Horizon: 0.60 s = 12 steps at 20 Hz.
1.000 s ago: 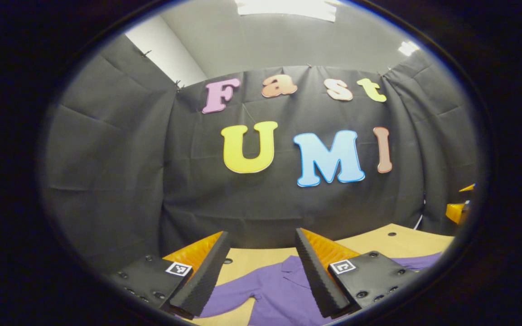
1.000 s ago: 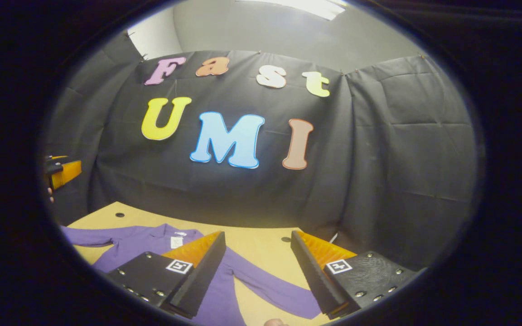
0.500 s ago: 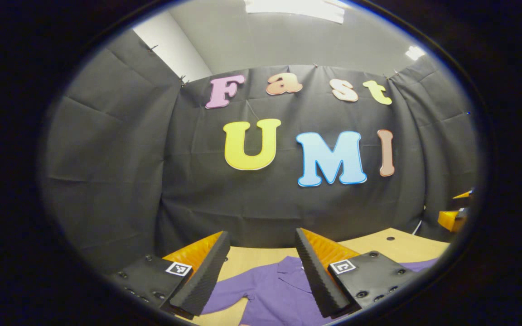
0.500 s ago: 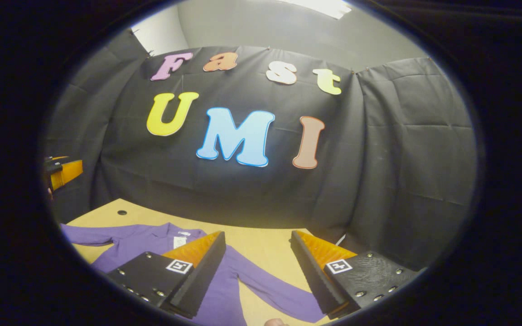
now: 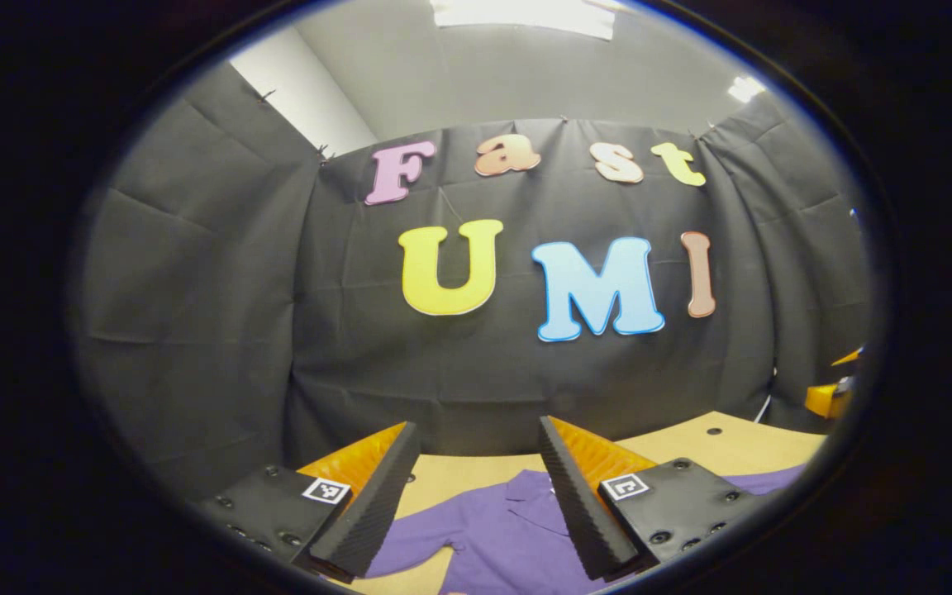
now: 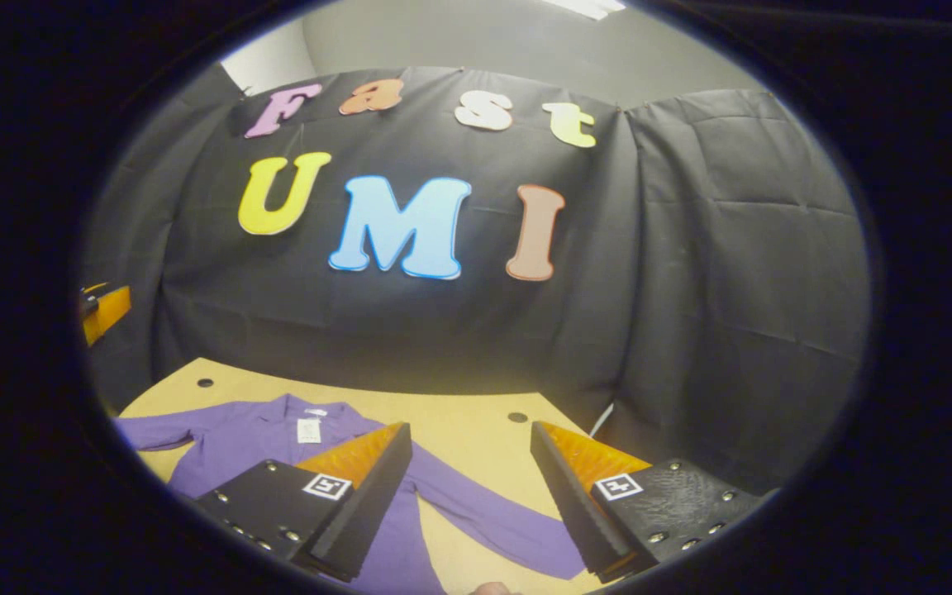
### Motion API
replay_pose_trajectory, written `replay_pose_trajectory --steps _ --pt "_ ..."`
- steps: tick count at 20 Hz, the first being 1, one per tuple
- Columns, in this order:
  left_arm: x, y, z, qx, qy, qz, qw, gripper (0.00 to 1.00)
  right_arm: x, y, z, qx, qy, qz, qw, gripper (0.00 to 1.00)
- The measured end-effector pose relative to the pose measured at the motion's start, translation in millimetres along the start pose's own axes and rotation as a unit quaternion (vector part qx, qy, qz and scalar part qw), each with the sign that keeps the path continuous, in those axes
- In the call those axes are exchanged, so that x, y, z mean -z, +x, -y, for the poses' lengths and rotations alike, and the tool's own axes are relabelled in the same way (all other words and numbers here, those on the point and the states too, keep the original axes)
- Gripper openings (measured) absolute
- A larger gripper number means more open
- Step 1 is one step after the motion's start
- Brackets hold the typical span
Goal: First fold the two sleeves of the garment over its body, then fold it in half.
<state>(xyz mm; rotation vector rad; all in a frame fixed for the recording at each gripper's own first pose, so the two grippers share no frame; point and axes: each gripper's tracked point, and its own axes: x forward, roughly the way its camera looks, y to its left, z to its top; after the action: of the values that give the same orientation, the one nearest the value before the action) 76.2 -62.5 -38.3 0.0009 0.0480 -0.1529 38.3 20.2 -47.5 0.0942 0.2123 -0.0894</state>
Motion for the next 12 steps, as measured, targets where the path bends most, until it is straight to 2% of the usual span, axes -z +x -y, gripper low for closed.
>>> replay_pose_trajectory --steps 3,5,8,12 --pt "4.5 1.4 5.6 0.008 -0.006 -0.002 1.0 0.94 29.2 11.3 28.4 0.039 0.021 -0.057 0.997 0.92" --pt "6.1 8.7 11.2 0.007 -0.008 -0.004 1.0 0.94 60.3 18.9 49.3 0.066 0.041 -0.111 0.991 0.92" --pt "13.2 14.7 10.5 0.003 -0.008 -0.012 1.0 0.94 111.4 28.9 76.9 0.101 0.08 -0.193 0.973 0.92" --pt "24.0 22.0 2.6 -0.011 0.001 -0.026 1.0 0.94 167.4 34.1 109.8 0.138 0.105 -0.274 0.946 0.92"
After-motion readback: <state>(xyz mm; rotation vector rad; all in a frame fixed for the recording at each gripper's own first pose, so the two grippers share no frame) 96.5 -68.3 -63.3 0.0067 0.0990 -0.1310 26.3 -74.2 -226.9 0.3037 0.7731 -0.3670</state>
